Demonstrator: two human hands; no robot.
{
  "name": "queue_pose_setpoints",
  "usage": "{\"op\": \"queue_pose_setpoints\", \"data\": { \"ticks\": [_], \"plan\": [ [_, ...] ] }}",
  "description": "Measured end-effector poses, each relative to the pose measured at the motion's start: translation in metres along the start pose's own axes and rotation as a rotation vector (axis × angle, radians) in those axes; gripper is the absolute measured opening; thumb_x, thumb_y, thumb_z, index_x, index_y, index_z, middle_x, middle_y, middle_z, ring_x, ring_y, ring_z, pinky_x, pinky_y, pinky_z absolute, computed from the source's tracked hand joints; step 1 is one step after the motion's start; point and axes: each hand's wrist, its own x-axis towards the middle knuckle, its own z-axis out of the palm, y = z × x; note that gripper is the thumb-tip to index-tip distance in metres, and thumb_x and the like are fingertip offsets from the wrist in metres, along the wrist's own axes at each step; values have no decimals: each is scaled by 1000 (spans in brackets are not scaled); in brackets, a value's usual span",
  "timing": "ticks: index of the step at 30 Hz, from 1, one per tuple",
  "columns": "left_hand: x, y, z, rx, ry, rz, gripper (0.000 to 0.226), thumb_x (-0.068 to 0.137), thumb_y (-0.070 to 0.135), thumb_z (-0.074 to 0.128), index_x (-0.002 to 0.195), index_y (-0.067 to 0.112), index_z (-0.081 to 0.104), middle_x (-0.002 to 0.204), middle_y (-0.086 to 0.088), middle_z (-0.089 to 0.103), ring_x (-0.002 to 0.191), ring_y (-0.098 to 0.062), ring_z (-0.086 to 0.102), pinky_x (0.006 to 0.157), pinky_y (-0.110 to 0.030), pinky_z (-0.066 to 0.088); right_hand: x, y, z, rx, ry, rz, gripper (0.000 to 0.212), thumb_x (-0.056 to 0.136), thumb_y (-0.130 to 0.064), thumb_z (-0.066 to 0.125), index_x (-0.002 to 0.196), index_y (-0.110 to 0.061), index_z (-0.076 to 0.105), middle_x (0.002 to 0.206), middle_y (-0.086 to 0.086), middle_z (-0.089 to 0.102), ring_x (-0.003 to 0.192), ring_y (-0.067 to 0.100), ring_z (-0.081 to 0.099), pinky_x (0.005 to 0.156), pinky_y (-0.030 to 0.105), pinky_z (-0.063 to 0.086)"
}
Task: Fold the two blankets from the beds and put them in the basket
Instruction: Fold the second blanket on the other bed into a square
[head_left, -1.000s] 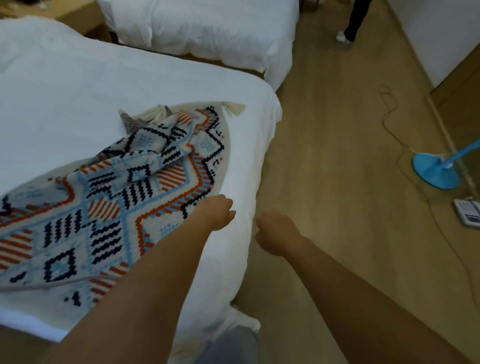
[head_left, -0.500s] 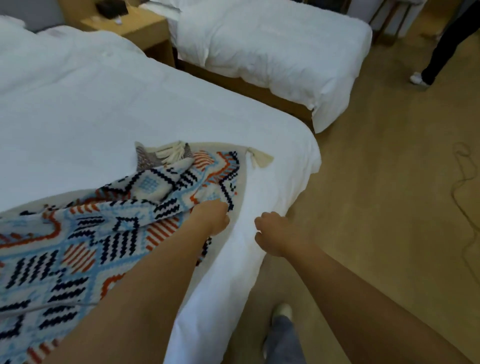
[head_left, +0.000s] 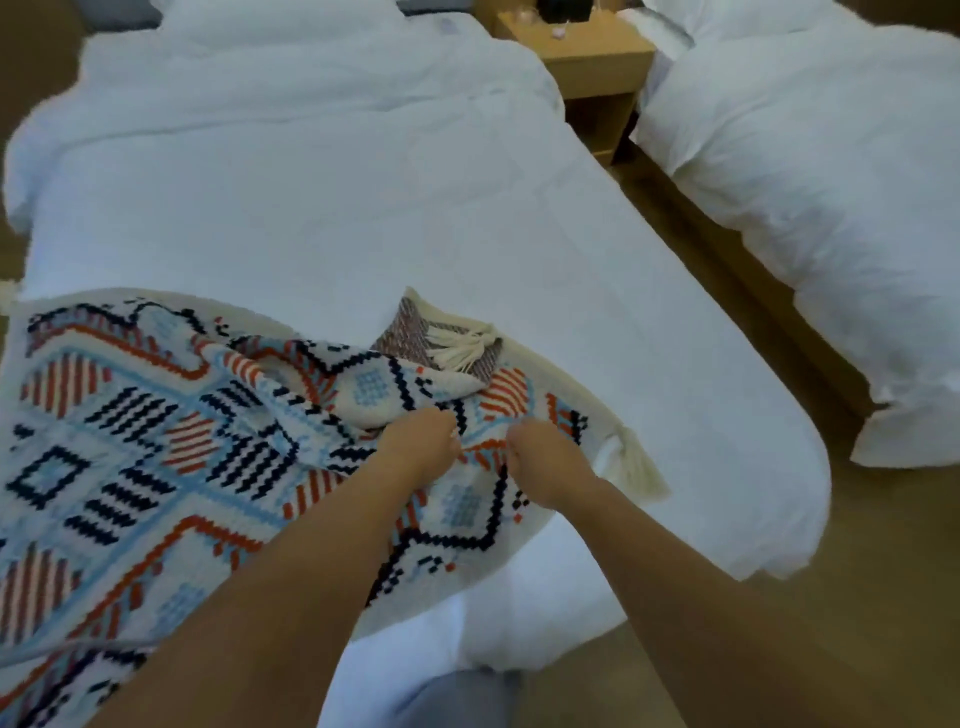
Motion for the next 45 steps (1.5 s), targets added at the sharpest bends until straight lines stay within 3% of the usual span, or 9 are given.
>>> {"op": "queue_pose_setpoints", "data": {
  "ticks": [5,10,16,20,25,29,33,39,45],
  "plan": [
    [73,3,13,-103,-92,-157,23,97,25,41,116,14,46,99,-7,56,68,-17,44,59,-32,39,88,53,5,-11,-118,-32,28,90,-6,44,117,-8,50,121,12,50,110,30,47,87,36,42],
    [123,11,36,-210,-113,-302,69,95,18,45,149,24,2,65,-3,51,50,-17,43,43,-29,33,172,92,17,101,-133,119,42,91,-15,47,132,-8,40,135,15,41,122,32,40,99,39,37],
    [171,21,52,-89,-124,-333,70,96,20,43,149,20,-2,64,-2,47,49,-16,42,39,-26,30,225,143,62,141,-177,612,58,88,-45,51,131,-12,33,132,13,39,122,34,38,100,49,34],
    [181,48,81,-153,-80,-292,67,96,26,40,148,18,-1,89,-6,59,59,-18,49,47,-28,36,227,162,98,14,-81,390,43,91,-45,47,114,-11,37,112,14,55,102,33,52,81,43,40],
    [166,92,129,-109,-73,-339,75,85,54,52,143,20,18,136,-12,31,123,-31,35,97,-44,37,215,185,114,140,-82,165,30,97,-44,33,86,-16,33,81,8,56,66,23,45,60,33,35],
    [167,115,145,-2,-48,-467,37,93,28,49,128,19,41,132,-13,34,123,-32,32,101,-48,32,199,224,107,98,-139,54,33,97,-46,32,86,-16,36,74,1,47,67,23,46,61,32,37],
    [163,160,162,32,-103,-262,47,86,17,53,131,14,39,133,-11,35,124,-30,32,102,-44,30,161,266,107,39,-215,68,33,97,-48,28,84,-18,35,70,-1,45,62,22,44,58,31,34],
    [127,228,202,1,-288,-135,42,91,16,45,132,9,39,139,-15,33,126,-33,31,105,-44,27,66,324,122,-5,-371,188,30,97,-49,25,86,-23,35,86,2,61,66,16,48,60,29,41],
    [147,207,178,-167,-209,-202,47,85,38,41,126,16,44,129,-10,43,118,-27,39,98,-41,32,94,317,107,148,-220,114,29,89,-48,47,92,-20,41,83,-1,57,74,22,57,58,30,41]
  ]
}}
